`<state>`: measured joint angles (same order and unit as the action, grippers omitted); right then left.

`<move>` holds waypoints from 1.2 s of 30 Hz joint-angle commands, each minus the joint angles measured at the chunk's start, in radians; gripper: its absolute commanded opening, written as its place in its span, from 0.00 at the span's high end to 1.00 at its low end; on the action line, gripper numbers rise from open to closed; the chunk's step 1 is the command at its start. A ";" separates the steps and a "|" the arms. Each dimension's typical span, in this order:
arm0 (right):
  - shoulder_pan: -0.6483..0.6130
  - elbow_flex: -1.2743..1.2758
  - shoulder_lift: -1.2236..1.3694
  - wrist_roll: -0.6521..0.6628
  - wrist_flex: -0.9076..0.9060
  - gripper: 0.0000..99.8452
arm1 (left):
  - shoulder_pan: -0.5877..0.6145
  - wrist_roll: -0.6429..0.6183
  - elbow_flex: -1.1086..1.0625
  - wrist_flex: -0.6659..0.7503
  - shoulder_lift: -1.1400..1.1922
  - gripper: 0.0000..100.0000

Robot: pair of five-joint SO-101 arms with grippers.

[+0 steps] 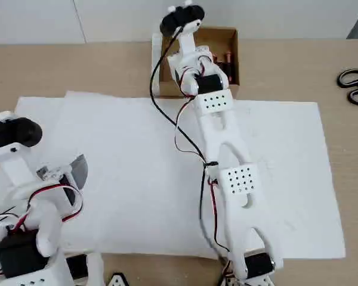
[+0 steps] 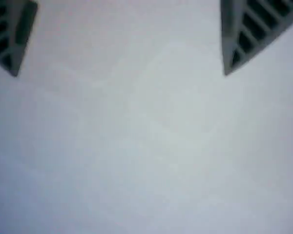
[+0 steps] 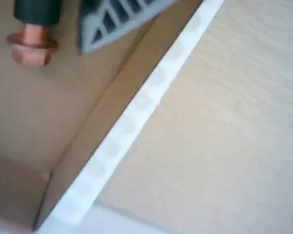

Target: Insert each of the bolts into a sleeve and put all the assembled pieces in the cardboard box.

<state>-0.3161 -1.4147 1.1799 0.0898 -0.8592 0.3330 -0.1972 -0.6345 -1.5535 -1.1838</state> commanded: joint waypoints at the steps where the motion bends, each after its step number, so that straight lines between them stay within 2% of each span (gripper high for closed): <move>1: 0.004 -0.196 -0.033 0.011 -0.087 0.88 | 0.002 0.011 0.007 0.057 -0.008 0.75; 3: 0.004 -0.279 -0.036 0.011 -0.163 0.88 | 0.003 0.011 0.018 0.081 -0.009 0.75; 7: 0.022 -0.270 -0.165 0.012 -0.329 0.88 | 0.003 0.014 0.099 0.092 -0.037 0.75; 14: 0.091 -0.267 -0.469 0.012 -0.591 0.88 | 0.003 0.196 0.148 0.086 -0.106 0.75; 21: 0.117 -0.267 -0.776 0.012 -0.852 0.88 | 0.002 0.201 0.147 0.086 -0.229 0.75; 36: 0.119 -0.230 -1.280 0.011 -0.888 0.88 | 0.000 0.164 0.140 0.087 -0.522 0.75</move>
<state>-0.2087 -1.6571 0.0169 0.0913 -1.7323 0.3330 -0.0130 -0.5240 -1.4876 -1.6640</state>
